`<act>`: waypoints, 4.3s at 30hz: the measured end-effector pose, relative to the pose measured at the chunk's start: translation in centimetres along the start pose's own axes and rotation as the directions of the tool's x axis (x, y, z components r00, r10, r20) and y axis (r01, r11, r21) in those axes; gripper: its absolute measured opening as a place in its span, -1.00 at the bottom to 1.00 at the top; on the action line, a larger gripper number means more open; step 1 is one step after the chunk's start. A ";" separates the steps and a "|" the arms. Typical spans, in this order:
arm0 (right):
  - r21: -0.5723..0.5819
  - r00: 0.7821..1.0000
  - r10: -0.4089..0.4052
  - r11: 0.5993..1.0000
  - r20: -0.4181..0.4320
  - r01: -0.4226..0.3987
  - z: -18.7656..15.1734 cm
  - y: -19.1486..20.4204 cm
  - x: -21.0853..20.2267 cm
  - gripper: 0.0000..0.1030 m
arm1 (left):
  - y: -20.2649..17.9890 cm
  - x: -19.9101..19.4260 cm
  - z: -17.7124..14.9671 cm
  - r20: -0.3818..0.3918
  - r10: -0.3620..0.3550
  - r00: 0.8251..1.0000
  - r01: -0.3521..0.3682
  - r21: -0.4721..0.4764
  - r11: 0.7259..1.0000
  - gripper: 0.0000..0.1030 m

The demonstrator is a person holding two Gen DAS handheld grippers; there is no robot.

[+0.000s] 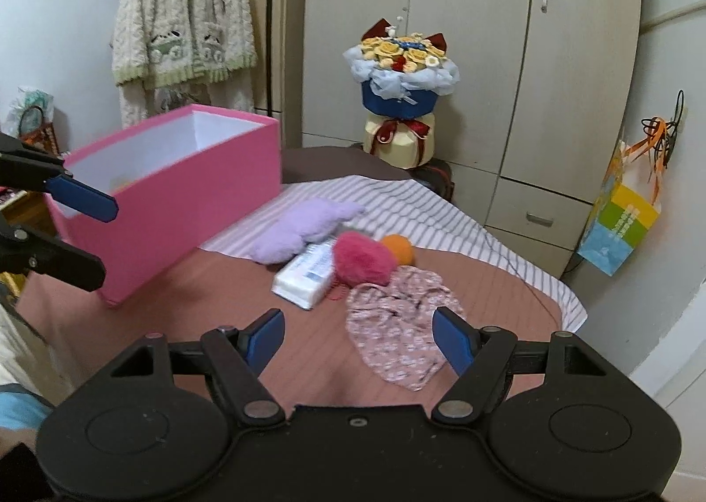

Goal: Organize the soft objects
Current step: 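Move the left gripper toward the pink pom-pom while the right reaches the floral cloth, then grasp the pink pom-pom with the left gripper while the right grasps the floral cloth, then carry the pom-pom with the left gripper to the box while the right carries the cloth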

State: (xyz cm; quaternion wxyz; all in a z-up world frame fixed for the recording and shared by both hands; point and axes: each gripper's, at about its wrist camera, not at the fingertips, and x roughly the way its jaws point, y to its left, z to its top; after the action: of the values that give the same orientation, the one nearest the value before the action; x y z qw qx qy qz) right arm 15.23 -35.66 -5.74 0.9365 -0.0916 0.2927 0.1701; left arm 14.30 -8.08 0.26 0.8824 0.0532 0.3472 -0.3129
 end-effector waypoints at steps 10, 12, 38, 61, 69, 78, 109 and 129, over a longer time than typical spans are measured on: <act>-0.025 1.000 0.011 1.000 -0.010 -0.012 -1.5 -2.7 4.7 0.53 | 0.6 6.6 1.4 0.014 0.099 0.995 -0.098 -0.062 0.993 0.48; -0.036 1.000 0.010 0.999 -0.010 -0.011 -1.6 -3.0 5.4 0.54 | 0.7 7.6 1.7 0.026 0.104 0.994 -0.102 -0.073 0.992 0.48; 0.016 0.994 0.103 0.995 -0.042 -0.103 -2.0 -4.8 11.9 0.76 | -1.4 18.7 4.3 0.048 0.189 0.981 -0.183 -0.107 0.977 -0.05; 0.148 0.999 0.041 0.988 -0.007 -0.039 -4.1 -4.3 7.9 -0.61 | -0.9 12.2 1.0 0.178 0.114 0.977 -0.065 -0.263 0.963 -0.22; 0.137 1.000 0.006 0.991 -0.018 -0.003 -4.7 -3.3 5.3 -0.60 | -1.3 9.7 -1.4 0.167 0.081 0.983 -0.035 -0.263 0.964 -0.22; 0.075 0.999 0.018 0.997 -0.050 -0.015 -5.2 -0.4 1.7 -0.59 | -2.4 5.8 -4.4 0.156 0.071 0.985 -0.036 -0.216 0.976 -0.22; -0.005 0.941 0.314 0.948 -0.127 -0.317 -3.5 13.1 -5.9 -0.57 | 2.3 -7.2 -11.2 -0.043 0.004 0.999 -0.014 -0.231 0.973 -0.22; -0.025 0.909 0.411 0.912 0.066 -0.410 5.8 17.1 -2.7 -0.55 | 10.6 -13.5 -6.3 0.155 0.168 0.974 -0.132 -0.219 0.967 -0.22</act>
State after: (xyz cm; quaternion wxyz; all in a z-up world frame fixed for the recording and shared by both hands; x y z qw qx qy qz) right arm 9.78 -18.93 -0.70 0.8890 -0.0271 0.2716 0.3677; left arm 9.30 9.29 2.88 0.9310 -0.0402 0.2954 -0.2104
